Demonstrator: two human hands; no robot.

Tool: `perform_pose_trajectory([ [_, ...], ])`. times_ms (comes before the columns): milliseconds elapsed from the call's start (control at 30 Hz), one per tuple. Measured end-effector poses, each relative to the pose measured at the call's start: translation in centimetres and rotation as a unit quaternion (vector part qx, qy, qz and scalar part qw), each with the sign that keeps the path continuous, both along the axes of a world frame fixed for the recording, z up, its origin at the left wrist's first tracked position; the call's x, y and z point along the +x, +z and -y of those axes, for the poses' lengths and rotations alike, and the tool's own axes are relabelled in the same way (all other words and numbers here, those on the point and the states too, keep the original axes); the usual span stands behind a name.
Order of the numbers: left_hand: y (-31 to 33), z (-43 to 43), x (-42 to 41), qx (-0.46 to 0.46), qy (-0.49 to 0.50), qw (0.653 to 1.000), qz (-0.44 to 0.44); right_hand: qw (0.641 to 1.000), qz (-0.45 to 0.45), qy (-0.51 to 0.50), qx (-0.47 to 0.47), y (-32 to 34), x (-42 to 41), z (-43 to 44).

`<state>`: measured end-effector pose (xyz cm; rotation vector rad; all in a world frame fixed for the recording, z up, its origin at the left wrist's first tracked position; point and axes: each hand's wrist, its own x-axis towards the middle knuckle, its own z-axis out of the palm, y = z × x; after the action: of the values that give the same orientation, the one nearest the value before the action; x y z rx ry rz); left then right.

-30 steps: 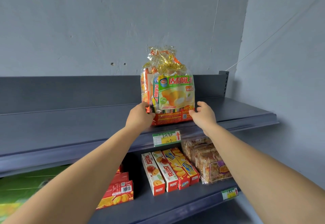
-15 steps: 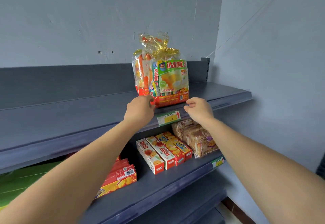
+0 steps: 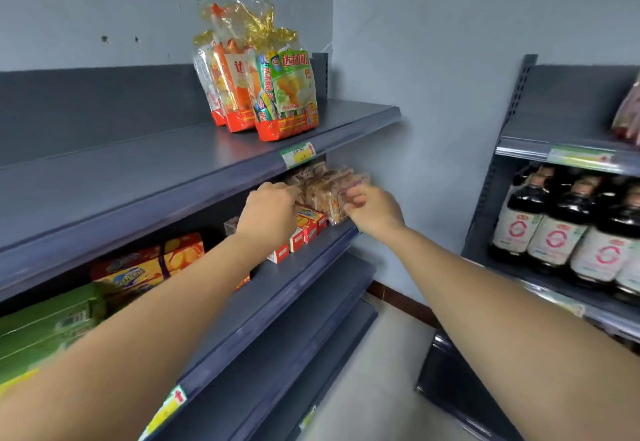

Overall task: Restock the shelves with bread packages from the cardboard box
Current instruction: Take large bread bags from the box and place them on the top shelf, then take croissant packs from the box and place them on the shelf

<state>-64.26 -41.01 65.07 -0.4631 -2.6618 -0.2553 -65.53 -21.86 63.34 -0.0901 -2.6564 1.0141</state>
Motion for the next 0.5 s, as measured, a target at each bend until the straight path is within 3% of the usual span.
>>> perform_pose_trajectory([
  [500,-9.4,-1.5,15.5,-0.032,-0.022,0.992,0.120,0.994,0.085,0.006,0.068,-9.8,18.3,-3.0],
])
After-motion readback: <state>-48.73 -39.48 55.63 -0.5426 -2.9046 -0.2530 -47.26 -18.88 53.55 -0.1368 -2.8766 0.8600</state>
